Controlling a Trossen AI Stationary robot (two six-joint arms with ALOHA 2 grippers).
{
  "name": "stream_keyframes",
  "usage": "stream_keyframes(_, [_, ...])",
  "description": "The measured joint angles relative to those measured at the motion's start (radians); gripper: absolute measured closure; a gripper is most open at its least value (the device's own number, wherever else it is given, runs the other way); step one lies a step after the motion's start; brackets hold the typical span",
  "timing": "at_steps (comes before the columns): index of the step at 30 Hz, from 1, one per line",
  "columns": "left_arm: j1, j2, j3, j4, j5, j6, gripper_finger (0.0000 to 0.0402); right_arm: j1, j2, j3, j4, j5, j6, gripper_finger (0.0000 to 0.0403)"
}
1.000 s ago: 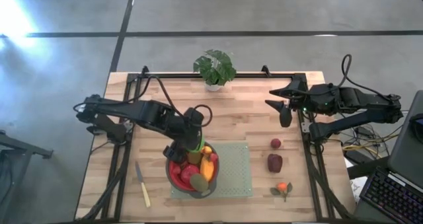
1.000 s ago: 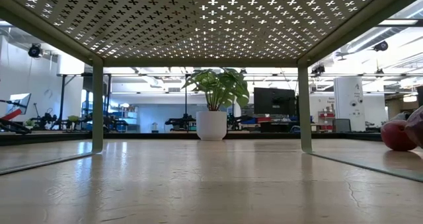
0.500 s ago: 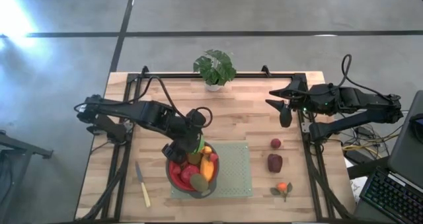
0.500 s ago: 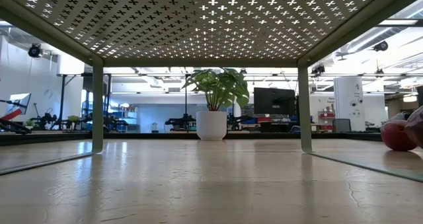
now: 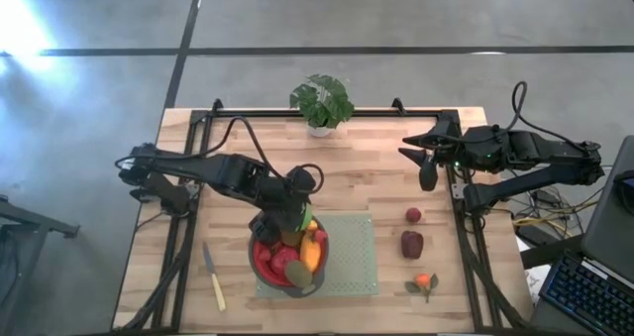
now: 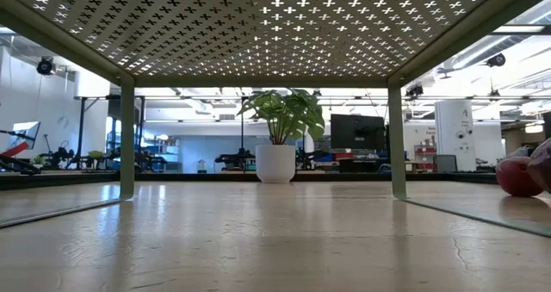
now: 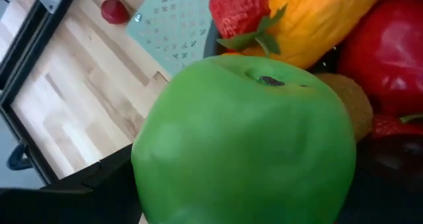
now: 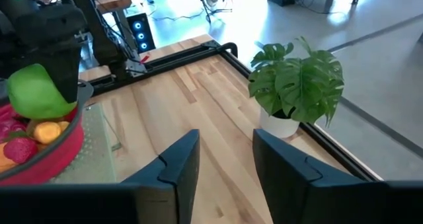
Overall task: Pick & Place Fruit
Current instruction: Put the green apple into the red strainer
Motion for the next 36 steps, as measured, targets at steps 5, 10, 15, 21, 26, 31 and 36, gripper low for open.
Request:
stream_keyframes(5, [-0.002,0.0,0.0,-0.006,0.002,-0.042,0.003,0.0,0.0,0.0,0.0,0.0,-0.005,0.0283])
stream_keyframes(10, [-0.012,0.0,0.0,-0.077,0.02,0.025,0.0022,0.0,0.0,0.0,-0.001,0.0,-0.009,0.0295])
stream_keyframes(15, [-0.021,0.0,0.0,-0.083,0.007,0.027,0.0005,0.0,0.0,0.0,-0.001,0.0,-0.02,0.0308])
stream_keyframes(21, [-0.043,0.017,0.0,-0.076,-0.227,0.052,0.0003,0.0,0.0,0.0,0.0,0.005,-0.02,0.0323])
stream_keyframes(26, [-0.054,0.019,0.0,-0.046,-0.192,0.032,0.0003,0.0,0.0,0.0,0.0,0.007,-0.02,0.0334])
stream_keyframes(31, [-0.064,0.019,0.0,-0.046,-0.15,0.051,0.0003,0.0,0.0,0.0,0.0,0.009,-0.036,0.0339])
stream_keyframes(36, [-0.069,0.018,0.0,-0.058,-0.149,0.046,0.0003,0.0,0.001,0.0,0.0,0.009,-0.046,0.0328])
